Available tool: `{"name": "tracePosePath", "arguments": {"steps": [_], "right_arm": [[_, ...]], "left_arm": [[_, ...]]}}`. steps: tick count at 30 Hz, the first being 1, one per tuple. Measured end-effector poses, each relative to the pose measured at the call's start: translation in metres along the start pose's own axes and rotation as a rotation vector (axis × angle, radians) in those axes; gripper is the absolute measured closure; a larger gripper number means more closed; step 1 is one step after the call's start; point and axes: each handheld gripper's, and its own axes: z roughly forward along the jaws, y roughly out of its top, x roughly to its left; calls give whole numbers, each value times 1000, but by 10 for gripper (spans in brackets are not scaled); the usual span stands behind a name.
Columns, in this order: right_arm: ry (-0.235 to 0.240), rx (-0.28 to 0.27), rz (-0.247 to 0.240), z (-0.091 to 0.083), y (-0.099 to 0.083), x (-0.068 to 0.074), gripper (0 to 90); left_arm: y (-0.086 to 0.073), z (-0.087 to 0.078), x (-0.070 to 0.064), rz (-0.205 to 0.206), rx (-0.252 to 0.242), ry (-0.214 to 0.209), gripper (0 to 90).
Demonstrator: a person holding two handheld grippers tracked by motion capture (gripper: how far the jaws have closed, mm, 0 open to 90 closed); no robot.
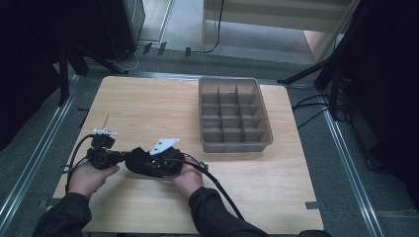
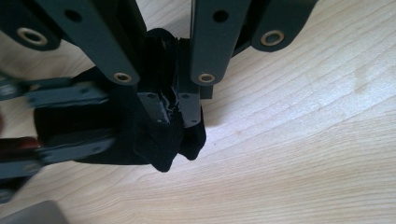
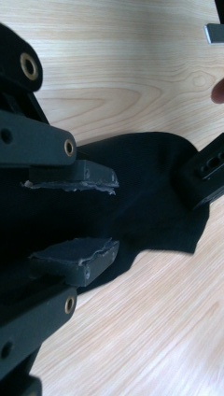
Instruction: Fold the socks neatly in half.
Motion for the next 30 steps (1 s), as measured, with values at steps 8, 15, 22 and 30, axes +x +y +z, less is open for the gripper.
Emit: {"name": "tracePosePath", "arguments": {"steps": [8, 15, 22, 30], "right_arm": [[-11, 44, 12, 23, 5, 1, 590], [-35, 53, 8, 32, 2, 3, 584], [-10, 67, 34, 25, 5, 0, 583], [-23, -2, 45, -14, 9, -11, 638]], "left_arm": [[0, -8, -3, -18, -19, -95, 854], [2, -6, -7, 2, -21, -120, 855], [0, -9, -6, 16, -14, -61, 850], [-2, -18, -2, 28, -20, -37, 845]]}}
